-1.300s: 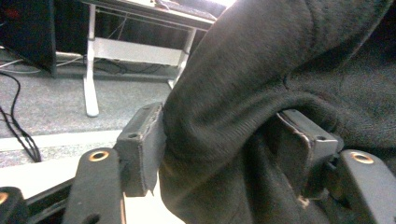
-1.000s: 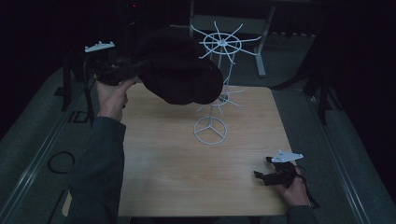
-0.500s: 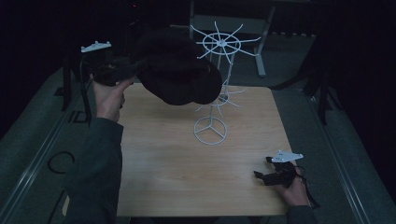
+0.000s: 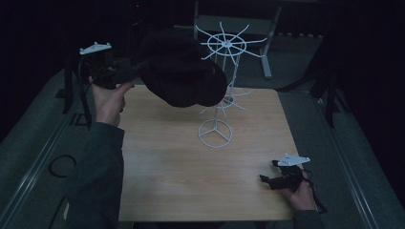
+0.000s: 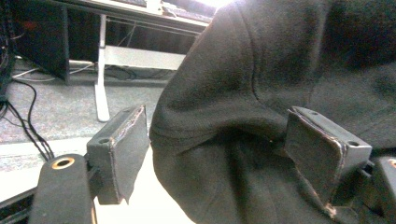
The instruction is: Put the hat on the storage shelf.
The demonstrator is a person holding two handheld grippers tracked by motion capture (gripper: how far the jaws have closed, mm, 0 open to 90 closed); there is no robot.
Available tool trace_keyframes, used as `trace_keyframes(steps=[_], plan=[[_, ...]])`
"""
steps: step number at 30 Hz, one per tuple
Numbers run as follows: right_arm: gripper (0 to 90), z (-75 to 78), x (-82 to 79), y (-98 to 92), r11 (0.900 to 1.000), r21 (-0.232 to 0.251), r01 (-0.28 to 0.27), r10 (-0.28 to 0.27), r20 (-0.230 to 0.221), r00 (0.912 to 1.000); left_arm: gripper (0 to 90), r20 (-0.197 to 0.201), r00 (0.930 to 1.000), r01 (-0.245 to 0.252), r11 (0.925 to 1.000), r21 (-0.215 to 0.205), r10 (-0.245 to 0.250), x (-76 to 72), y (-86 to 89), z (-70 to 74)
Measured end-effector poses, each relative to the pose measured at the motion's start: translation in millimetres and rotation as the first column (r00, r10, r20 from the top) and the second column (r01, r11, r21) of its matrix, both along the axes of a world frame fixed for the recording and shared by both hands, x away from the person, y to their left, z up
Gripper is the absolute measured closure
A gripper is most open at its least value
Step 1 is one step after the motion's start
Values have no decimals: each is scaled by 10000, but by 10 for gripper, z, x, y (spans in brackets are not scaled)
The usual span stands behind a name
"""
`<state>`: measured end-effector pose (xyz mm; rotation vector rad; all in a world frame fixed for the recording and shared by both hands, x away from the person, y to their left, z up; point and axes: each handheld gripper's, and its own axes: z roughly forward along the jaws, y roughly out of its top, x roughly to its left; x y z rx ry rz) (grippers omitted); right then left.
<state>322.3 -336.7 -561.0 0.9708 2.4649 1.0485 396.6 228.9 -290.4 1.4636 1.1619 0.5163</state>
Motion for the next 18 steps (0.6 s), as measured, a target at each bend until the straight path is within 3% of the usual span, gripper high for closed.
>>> trace_keyframes(steps=[8,15,18], plan=[[135,0,0,0,10000,-1,1,-1,-3,10000,246,30,10000,-38,9993,363,37,-79,-33,31],[135,0,0,0,10000,0,-3,3,-1,10000,262,10,10000,-3,9940,1092,2,-167,-104,37],[135,0,0,0,10000,-3,-7,7,-1,10000,262,70,10000,47,9947,1031,-55,-197,-113,37]])
